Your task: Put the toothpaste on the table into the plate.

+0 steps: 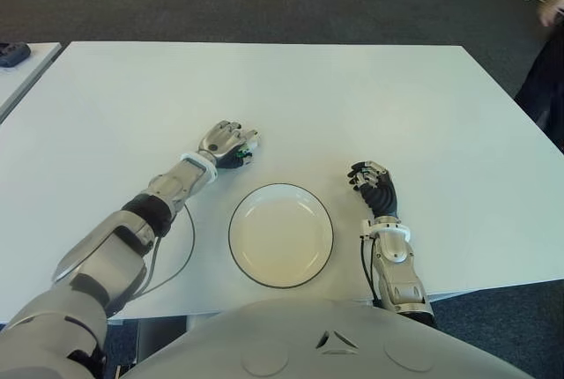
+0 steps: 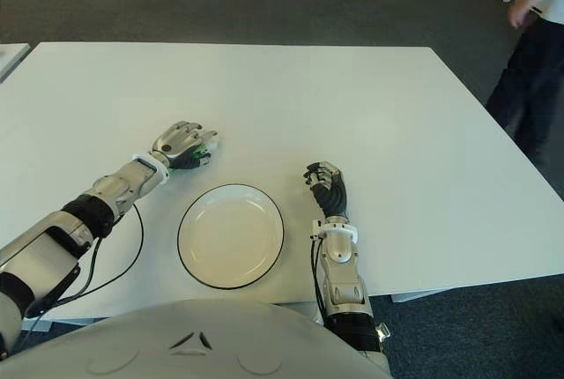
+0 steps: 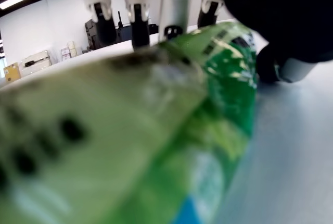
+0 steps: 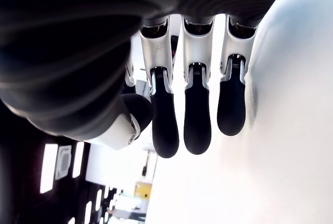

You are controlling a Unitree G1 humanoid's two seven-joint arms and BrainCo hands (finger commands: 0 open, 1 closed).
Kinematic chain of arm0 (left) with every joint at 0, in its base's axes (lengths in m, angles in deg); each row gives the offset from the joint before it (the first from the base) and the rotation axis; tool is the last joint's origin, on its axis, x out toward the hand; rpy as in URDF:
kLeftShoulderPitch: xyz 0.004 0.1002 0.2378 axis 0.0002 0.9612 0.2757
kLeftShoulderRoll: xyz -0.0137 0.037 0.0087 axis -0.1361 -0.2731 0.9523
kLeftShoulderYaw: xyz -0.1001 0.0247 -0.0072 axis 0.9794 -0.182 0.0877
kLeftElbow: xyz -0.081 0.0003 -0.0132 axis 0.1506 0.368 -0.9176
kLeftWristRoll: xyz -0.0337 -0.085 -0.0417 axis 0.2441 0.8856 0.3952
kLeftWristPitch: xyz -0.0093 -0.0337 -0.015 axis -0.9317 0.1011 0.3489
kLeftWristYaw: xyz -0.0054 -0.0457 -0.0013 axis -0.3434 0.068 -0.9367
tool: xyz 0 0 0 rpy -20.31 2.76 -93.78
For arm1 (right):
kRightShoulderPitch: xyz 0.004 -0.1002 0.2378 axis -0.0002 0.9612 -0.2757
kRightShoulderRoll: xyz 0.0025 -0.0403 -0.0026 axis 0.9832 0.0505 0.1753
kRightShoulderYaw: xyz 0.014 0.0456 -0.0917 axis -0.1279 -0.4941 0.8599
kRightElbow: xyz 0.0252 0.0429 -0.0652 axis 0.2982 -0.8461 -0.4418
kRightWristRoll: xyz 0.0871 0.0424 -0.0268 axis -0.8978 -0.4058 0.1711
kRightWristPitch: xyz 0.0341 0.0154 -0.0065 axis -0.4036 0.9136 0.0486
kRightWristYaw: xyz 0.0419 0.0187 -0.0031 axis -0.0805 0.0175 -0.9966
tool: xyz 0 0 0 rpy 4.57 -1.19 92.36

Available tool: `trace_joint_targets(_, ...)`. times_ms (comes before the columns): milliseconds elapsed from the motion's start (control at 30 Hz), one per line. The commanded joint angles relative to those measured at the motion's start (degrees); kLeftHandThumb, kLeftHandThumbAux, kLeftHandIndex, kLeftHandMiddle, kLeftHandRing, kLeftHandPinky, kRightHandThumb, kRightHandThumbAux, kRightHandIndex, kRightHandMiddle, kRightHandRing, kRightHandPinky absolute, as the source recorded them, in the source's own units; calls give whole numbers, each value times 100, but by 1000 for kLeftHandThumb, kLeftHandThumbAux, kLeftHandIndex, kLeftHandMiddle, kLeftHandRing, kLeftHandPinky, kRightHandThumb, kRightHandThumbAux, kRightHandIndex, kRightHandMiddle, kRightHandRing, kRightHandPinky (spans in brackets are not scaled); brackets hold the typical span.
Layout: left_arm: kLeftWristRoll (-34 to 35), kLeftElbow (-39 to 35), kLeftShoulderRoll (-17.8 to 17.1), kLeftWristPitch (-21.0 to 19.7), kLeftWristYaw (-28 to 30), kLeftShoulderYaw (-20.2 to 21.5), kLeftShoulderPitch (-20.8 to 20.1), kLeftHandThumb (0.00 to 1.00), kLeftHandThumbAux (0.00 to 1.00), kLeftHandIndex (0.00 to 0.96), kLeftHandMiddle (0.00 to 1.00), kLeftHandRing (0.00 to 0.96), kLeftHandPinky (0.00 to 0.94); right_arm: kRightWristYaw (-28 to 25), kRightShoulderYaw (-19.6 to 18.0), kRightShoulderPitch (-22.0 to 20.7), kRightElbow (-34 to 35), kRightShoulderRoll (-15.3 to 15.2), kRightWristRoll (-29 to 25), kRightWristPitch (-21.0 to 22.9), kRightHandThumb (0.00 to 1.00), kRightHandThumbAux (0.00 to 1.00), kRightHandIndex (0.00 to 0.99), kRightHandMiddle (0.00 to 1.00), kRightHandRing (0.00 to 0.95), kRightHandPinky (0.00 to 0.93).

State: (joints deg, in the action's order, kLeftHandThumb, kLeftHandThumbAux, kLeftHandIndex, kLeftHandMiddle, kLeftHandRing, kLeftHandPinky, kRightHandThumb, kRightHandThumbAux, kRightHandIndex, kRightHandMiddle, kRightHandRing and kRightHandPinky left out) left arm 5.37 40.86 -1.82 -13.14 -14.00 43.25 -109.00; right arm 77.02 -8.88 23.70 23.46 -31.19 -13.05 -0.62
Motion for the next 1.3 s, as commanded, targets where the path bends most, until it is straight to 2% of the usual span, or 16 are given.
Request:
trace_joint_targets(33,-76,80,-164,256,480,-314,322,440,350,122,174,150,149,2,-4,-5,-22,0,1,92,708,730,428,537,535,537)
trace_joint_targets(267,-34,-128,-264,275,732,-357,344,426,367,153,181,154,162,6,7,3,21,-11,41,151,708,730,429,540,535,535)
trace_joint_targets(333,-48,-204,-310,281,824,-377,342,411,386,206,248,219,243,4,12,5,25,-19,53,145,708,730,429,544,538,538)
trace_joint_targets(467,-34,-408,-431,317,1018,-379,356,398,415,264,333,308,344,-11,11,5,14,-28,39,114,709,730,429,547,539,537)
trace_joint_targets(533,11,-590,-516,327,1193,-350,396,406,454,345,408,384,420,-18,11,3,4,-29,24,97,709,730,429,547,539,532)
trace_joint_targets(600,77,-758,-568,281,1410,-302,445,425,512,397,459,440,478,-24,11,3,-2,-29,10,82,709,730,429,546,537,529)
trace_joint_targets(633,108,-814,-578,249,1500,-278,466,524,580,409,507,495,522,-26,11,4,-3,-28,6,77,709,730,429,545,536,527)
trace_joint_targets(700,219,-923,-568,132,1677,-179,537,611,639,420,571,567,583,-27,11,5,-2,-28,-1,63,709,730,429,544,535,524)
trace_joint_targets(800,398,-1091,-564,-7,1832,-24,653,676,681,429,645,647,663,-20,16,10,-3,-25,1,43,709,730,429,541,532,518)
trace_joint_targets(1033,585,-1294,-567,-174,2087,162,781,708,702,438,743,749,789,16,20,14,-18,-25,30,-4,710,730,429,542,532,525)
trace_joint_targets(1300,622,-1577,-597,-413,2428,270,861,711,706,439,788,799,836,12,20,9,-17,-25,29,21,709,730,429,543,537,538)
